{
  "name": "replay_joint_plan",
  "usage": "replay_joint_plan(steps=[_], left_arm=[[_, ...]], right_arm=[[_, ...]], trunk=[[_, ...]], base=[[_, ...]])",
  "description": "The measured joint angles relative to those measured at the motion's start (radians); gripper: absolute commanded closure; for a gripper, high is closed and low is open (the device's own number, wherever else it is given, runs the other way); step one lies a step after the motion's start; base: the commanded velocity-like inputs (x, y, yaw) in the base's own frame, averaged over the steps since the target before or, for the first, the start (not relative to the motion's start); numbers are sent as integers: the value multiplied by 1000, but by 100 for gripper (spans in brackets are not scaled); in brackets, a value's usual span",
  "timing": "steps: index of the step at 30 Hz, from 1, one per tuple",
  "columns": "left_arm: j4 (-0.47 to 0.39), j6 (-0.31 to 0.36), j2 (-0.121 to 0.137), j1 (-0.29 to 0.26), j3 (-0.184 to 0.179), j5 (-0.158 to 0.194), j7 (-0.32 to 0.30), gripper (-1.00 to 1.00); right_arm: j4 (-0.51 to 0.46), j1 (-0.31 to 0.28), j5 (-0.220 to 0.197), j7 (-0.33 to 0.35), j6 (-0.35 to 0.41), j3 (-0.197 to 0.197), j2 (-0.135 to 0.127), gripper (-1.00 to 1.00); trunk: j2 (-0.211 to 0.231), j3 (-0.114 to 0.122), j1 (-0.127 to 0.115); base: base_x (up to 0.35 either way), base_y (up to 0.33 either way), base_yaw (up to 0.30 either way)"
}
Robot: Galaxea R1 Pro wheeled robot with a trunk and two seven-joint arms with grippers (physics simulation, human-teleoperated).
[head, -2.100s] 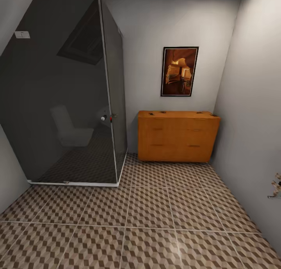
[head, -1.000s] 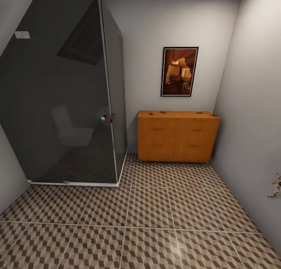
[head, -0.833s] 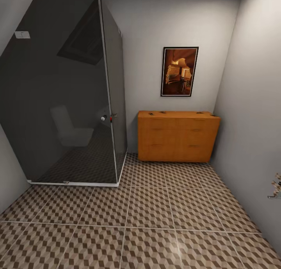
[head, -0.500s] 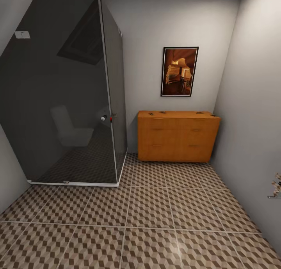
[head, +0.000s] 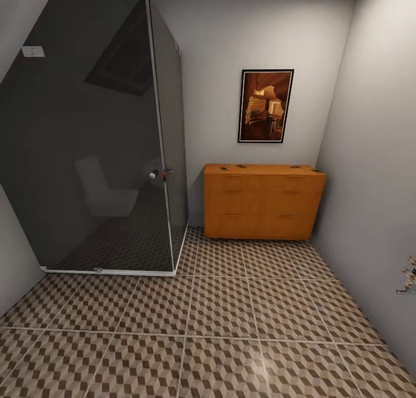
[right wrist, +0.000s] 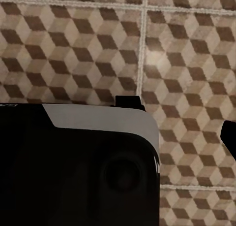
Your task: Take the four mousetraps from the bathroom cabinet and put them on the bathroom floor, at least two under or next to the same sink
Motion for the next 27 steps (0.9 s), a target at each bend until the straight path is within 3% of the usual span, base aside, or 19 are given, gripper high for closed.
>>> replay_joint_plan(steps=[11,27], left_arm=[[0,0,0,0,1,0,0,-100],[0,0,0,0,1,0,0,-100]], right_arm=[[0,0,0,1,1,0,0,-100],[0,0,0,0,0,0,0,-100]], trunk=[[0,0,0],[0,0,-1]], base=[[7,0,0],[297,0,0]])
